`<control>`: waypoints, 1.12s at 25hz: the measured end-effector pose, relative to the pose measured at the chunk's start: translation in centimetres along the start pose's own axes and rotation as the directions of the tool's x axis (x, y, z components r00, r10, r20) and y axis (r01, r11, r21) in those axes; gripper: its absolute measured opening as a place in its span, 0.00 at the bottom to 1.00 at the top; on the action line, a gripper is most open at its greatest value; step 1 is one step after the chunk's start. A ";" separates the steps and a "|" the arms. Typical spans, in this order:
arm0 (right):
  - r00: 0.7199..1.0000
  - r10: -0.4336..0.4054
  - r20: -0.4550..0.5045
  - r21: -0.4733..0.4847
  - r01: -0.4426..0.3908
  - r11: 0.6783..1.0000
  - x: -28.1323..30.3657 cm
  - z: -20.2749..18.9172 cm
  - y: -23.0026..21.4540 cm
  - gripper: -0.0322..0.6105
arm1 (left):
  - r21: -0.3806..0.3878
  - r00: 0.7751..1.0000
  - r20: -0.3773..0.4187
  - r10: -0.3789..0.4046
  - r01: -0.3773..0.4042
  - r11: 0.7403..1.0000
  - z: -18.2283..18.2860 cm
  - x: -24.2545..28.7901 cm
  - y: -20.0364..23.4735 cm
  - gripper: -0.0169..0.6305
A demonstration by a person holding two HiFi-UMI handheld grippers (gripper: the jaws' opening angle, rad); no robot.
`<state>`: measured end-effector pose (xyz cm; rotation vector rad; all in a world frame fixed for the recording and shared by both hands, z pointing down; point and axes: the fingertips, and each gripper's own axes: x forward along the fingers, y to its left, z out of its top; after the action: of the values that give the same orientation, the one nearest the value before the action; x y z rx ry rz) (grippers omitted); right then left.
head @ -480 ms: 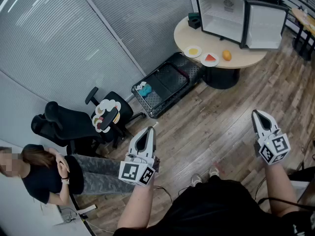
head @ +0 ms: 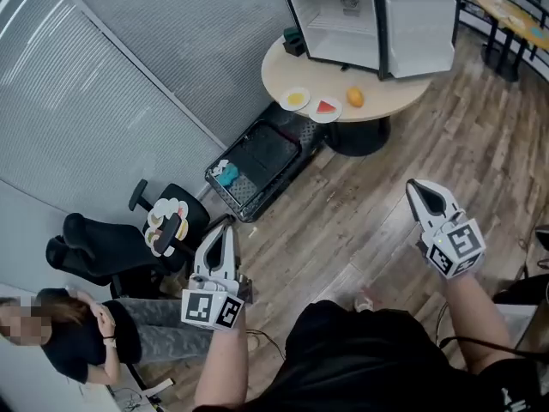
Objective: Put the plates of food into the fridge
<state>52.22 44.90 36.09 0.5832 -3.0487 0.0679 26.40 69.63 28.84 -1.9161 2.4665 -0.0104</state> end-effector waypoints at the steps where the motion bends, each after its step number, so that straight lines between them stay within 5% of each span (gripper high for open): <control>1: 1.000 -0.002 -0.003 0.006 0.002 1.000 0.1 -0.3 -0.5 0.06 | 0.001 1.000 -0.004 -0.001 0.001 1.000 -0.2 0.5 -0.1 0.04; 17: 0.988 -0.141 -0.057 0.040 0.143 0.989 11.4 -1.8 -6.1 0.06 | -0.044 0.998 0.012 -0.057 0.057 0.997 -2.1 12.9 9.7 0.04; 28: 0.971 -0.202 -0.124 -0.018 0.202 0.979 20.7 -1.9 -8.3 0.06 | -0.113 0.991 0.064 -0.122 0.128 0.985 -3.6 22.3 17.9 0.04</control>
<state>36.12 29.68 39.16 0.8508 -2.8508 0.0865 3.52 52.42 31.87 -2.0827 2.3563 0.1879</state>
